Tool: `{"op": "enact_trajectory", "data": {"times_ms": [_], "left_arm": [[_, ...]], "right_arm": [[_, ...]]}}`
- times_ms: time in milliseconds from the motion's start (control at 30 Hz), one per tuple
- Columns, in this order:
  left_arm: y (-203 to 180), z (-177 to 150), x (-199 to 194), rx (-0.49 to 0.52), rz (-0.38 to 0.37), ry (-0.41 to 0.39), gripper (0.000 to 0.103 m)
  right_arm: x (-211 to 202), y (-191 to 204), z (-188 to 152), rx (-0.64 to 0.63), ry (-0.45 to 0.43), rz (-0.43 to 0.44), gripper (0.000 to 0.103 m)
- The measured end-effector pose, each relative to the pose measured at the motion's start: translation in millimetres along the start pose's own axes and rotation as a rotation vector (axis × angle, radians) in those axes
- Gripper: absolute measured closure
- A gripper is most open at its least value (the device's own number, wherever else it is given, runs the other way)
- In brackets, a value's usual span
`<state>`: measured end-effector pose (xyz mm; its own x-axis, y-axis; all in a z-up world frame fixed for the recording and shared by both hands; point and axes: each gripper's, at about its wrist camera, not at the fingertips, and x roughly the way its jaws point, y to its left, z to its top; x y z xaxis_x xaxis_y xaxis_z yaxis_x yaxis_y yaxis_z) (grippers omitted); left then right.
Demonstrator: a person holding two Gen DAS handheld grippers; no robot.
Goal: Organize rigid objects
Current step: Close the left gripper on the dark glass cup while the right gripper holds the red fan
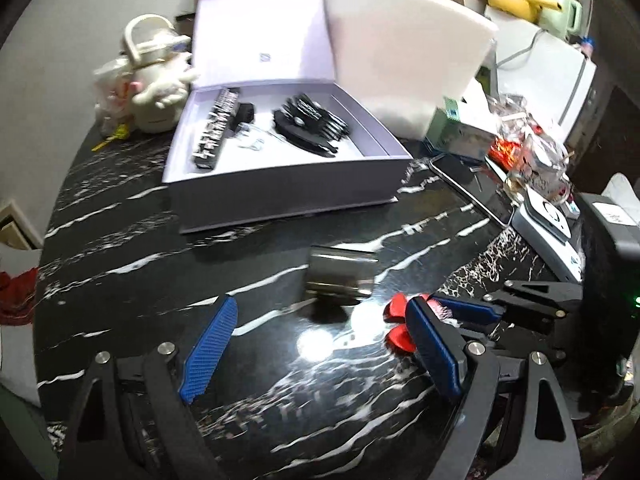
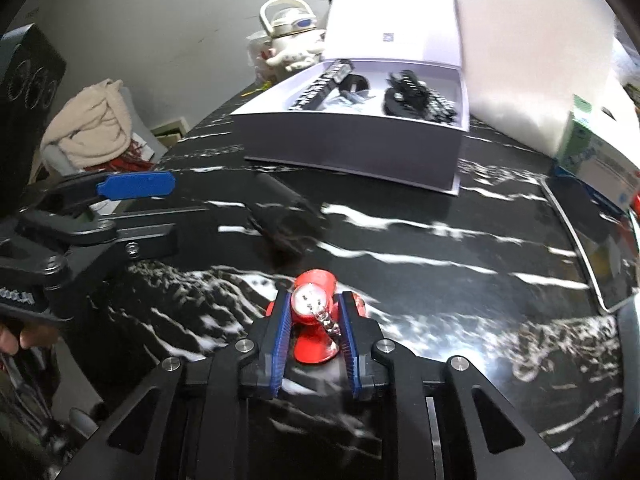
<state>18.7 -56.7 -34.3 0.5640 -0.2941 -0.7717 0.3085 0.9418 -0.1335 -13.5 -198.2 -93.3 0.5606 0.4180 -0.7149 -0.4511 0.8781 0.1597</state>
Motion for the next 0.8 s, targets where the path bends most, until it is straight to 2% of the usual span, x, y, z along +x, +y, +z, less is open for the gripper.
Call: {"op": "enact_trajectory", "data": {"times_ms": [133, 233, 500, 600, 633, 667, 800], "left_arm": [[-4.6, 4.0, 14.7, -0.007, -0.026, 0.019, 0.016], [-4.7, 7.8, 26.7, -0.02, -0.072, 0.036, 0.016], [-3.9, 11.2, 43.2, -0.022, -0.057, 0.034, 0.016], [-8.8, 11.7, 44.3, 0.003, -0.065, 0.027, 0.016], [-10.9, 12.0, 45.1, 0.015, -0.065, 0.027, 0.016], [-12.3, 12.2, 46.1, 0.023, -0.06, 0.028, 0.016], [-12.8, 12.2, 52.7, 0.035, -0.045, 0.049, 0.016]], "right_arm": [[-7.0, -10.9, -4.2, 0.001, -0.008, -0.037, 0.079], [-8.4, -17.6, -5.9, 0.023, -0.01, -0.024, 0.079], [-7.7, -18.2, -9.9, 0.035, -0.015, -0.006, 0.078], [-10.0, -19.2, -11.7, 0.042, -0.02, -0.001, 0.064], [-10.9, -19.2, -12.2, 0.045, -0.023, 0.0, 0.051], [-11.6, -19.2, -13.3, 0.051, -0.026, -0.001, 0.043], [-10.8, -17.8, -15.0, 0.063, -0.031, 0.014, 0.04]]}}
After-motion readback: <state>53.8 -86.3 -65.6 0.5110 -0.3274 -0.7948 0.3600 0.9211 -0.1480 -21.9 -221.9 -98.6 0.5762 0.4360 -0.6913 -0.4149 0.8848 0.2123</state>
